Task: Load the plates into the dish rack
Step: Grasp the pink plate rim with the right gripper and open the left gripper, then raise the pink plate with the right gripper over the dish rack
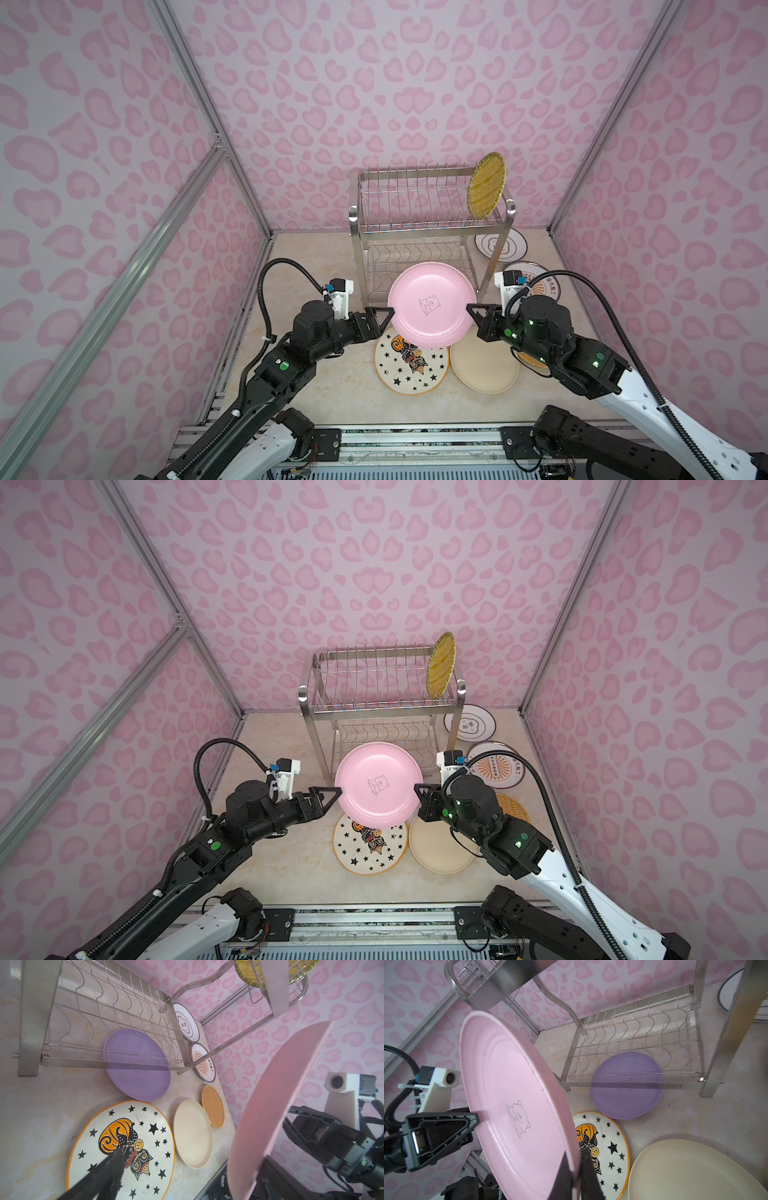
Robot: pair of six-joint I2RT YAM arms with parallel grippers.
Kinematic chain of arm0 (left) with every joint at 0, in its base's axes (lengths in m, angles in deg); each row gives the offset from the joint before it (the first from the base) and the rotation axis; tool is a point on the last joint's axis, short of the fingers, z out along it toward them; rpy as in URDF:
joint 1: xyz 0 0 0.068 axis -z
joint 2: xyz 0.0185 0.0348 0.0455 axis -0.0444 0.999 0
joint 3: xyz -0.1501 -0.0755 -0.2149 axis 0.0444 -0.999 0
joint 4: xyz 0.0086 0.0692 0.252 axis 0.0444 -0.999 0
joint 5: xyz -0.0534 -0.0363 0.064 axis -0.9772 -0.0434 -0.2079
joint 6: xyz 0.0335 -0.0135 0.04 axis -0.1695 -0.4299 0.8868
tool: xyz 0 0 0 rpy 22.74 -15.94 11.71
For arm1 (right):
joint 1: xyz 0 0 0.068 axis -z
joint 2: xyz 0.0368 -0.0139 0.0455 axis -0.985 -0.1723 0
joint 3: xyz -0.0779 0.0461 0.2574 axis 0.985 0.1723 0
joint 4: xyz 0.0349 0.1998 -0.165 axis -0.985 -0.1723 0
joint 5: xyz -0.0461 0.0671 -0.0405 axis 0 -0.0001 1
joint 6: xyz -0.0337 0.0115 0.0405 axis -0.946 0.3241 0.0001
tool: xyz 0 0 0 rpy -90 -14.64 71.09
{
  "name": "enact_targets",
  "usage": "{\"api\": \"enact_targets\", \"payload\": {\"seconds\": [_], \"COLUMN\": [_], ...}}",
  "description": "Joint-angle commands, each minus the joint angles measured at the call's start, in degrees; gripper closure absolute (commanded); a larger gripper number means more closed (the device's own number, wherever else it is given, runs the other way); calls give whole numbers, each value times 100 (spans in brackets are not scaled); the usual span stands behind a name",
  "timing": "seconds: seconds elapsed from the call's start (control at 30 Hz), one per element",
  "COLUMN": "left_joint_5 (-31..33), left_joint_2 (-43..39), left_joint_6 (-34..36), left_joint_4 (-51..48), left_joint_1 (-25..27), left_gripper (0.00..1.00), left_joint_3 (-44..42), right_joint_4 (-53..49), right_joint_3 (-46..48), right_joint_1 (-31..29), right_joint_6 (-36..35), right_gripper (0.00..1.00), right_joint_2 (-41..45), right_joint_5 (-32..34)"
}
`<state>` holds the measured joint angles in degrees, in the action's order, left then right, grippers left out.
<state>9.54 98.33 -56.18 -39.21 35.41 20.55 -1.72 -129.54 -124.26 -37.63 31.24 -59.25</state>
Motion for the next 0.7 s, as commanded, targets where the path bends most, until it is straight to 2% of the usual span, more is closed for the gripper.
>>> {"api": "enact_targets", "payload": {"seconds": [0.0,0.23,0.4,0.67], "left_joint_5": [473,658,624,566], "left_joint_2": [-173,-528,-501,-377], "left_joint_6": [174,313,252,174], "left_joint_4": [-360,-598,-531,-383], "left_joint_1": [-17,-17,-17,-17], "left_gripper": [3,3,3,3], "left_joint_3": [134,205,48,-124], "right_joint_4": [-389,-975,-1274,-1788], "right_joint_3": [-314,-1387,-2550,-5176], "right_joint_1": [7,5,6,-107], "right_joint_6": [-295,-817,-1229,-2095], "right_gripper": [100,100,100,100], "right_joint_2": [79,-27,-452,-2070], "right_joint_5": [785,1576,2219,3342]}}
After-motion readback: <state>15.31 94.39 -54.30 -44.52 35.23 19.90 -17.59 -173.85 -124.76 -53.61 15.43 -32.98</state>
